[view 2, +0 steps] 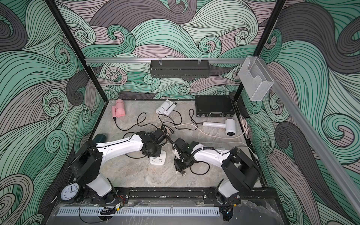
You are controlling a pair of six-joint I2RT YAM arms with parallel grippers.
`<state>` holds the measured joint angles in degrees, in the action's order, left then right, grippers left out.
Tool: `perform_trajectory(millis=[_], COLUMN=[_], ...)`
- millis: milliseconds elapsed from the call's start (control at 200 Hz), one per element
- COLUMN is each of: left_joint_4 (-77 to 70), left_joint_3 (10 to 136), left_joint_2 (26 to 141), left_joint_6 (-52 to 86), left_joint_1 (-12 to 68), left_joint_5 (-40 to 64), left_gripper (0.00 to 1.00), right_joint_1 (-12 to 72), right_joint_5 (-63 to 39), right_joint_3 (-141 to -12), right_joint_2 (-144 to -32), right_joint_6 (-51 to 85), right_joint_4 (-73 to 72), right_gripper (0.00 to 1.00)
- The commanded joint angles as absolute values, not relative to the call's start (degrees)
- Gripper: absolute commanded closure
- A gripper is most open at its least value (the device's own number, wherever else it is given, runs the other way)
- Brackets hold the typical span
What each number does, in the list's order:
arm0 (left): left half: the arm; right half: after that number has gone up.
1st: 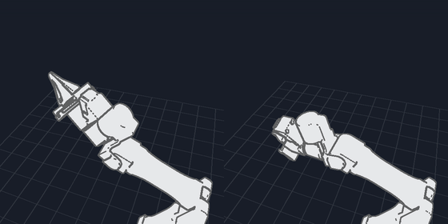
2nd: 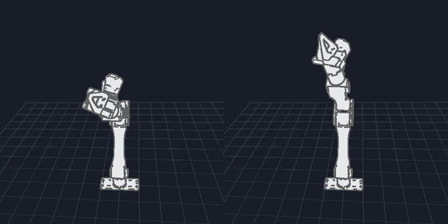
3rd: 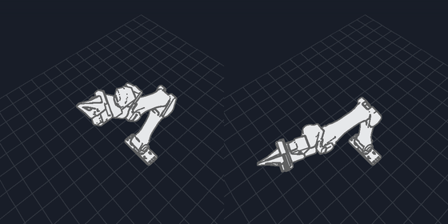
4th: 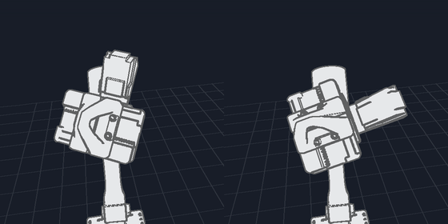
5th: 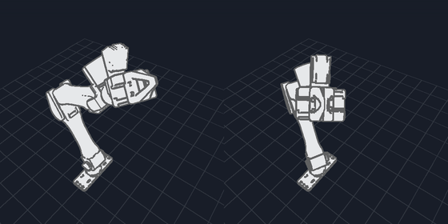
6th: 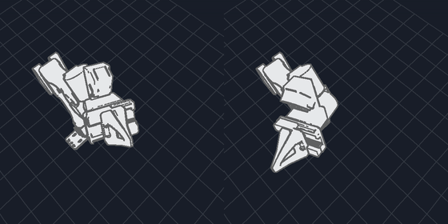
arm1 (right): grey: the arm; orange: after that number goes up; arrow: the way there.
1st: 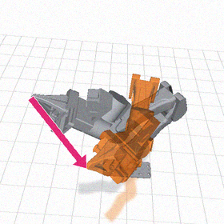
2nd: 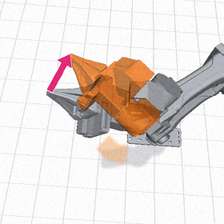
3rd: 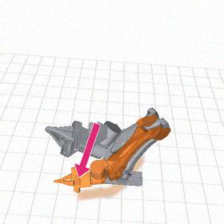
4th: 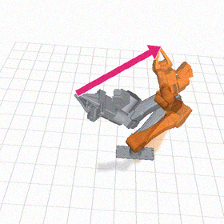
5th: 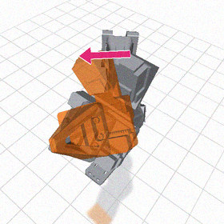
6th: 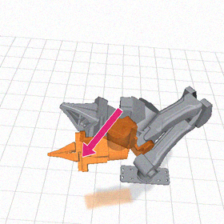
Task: Charge the blow dryers
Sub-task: Pick up the plug from the center of the board.
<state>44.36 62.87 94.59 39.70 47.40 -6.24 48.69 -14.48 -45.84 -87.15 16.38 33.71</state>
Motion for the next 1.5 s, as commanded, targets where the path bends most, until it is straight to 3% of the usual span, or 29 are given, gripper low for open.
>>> perform_trajectory(millis=[0, 290, 525, 720, 1136, 1366, 1496], left_joint_4=[41.97, 43.12, 45.66, 46.52, 48.91, 48.33, 47.56], left_joint_3=[62.68, 63.87, 65.51, 66.44, 64.14, 57.91, 60.67], left_joint_2=[94.92, 96.07, 94.16, 92.24, 88.55, 79.4, 80.39], left_joint_6=[41.73, 46.6, 46.23, 45.25, 44.81, 46.58, 46.05], left_joint_1=[46.85, 46.47, 46.16, 45.44, 45.18, 45.13, 45.0], left_joint_5=[-3.35, -3.66, -3.54, -1.9, 1.9, 4.52, 9.81], left_gripper=[0.83, 0.92, 0.77, 0.74, 0.72, 0.72, 0.69], right_joint_1=[49.04, 49.35, 49.39, 49.39, 49.39, 49.39, 49.37], right_joint_5=[-16.09, -17.75, -19.45, -18.59, -17.75, -15.66, -14.7], right_joint_3=[-46.23, -45.97, -45.36, -45.4, -46.27, -47.02, -46.87], right_joint_2=[-87.13, -87.45, -89.63, -89.43, -89.81, -85.3, -81.59], right_joint_6=[15.82, 15.21, 14.74, 14.69, 13.56, 13.07, 13.7], right_joint_4=[34.49, 35.5, 34.56, 35.6, 36.47, 36.56, 35.02], right_gripper=[0.48, 0.48, 0.51, 0.54, 0.87, 0.92, 0.95])
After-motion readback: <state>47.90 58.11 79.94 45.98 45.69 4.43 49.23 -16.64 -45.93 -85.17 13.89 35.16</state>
